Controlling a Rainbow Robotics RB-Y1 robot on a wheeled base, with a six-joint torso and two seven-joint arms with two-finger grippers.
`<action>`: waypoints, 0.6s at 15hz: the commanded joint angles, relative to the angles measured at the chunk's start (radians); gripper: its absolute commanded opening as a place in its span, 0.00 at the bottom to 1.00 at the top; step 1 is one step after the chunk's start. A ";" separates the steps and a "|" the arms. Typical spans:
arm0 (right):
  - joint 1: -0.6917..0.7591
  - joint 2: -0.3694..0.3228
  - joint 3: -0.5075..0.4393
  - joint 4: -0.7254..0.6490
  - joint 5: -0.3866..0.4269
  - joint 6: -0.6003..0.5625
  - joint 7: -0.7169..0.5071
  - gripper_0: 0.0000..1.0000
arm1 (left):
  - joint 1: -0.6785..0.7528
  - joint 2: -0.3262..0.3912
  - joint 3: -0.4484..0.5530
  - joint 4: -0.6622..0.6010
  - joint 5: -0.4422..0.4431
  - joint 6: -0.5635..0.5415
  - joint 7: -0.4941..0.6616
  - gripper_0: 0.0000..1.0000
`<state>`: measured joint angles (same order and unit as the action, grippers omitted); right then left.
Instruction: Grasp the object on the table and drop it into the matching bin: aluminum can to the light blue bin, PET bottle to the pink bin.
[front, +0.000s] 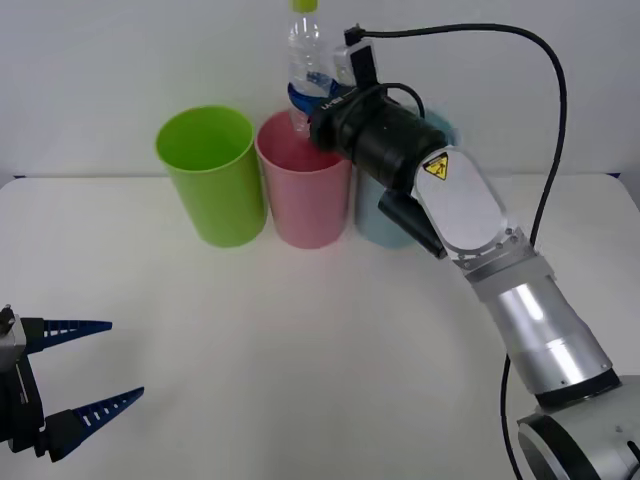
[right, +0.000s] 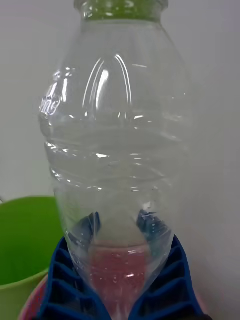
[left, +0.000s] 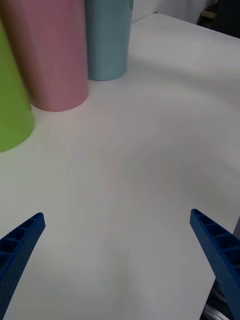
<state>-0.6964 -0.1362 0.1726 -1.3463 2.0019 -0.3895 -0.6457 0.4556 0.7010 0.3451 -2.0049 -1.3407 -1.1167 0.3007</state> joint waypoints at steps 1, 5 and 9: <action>0.000 0.000 0.005 0.012 0.009 -0.002 -0.006 0.00 | 0.000 0.000 0.000 0.000 0.000 0.000 0.000 1.00; -0.002 0.000 0.008 0.018 0.011 0.000 -0.014 0.00 | 0.000 0.000 0.000 0.000 0.000 0.000 0.000 1.00; -0.002 0.000 0.008 0.021 0.011 -0.002 -0.012 0.79 | 0.000 0.000 0.000 0.000 0.000 0.000 0.000 1.00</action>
<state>-0.6985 -0.1354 0.1810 -1.3253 2.0127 -0.3898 -0.6582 0.4556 0.7010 0.3451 -2.0049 -1.3407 -1.1167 0.3007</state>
